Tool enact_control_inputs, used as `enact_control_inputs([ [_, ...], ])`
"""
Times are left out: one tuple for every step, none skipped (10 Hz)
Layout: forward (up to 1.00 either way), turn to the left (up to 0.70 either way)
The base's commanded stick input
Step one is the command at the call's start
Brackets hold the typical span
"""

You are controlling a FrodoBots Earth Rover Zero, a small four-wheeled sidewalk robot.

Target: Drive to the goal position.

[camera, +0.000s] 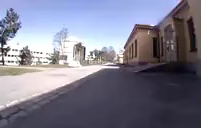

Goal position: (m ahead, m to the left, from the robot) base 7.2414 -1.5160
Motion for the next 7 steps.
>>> enact_control_inputs([
  [1.0,0.0],
  [1.0,0.0],
  [1.0,0.0],
  [1.0,0.0],
  [1.0,0.0],
  [1.0,0.0],
  [1.0,0.0],
])
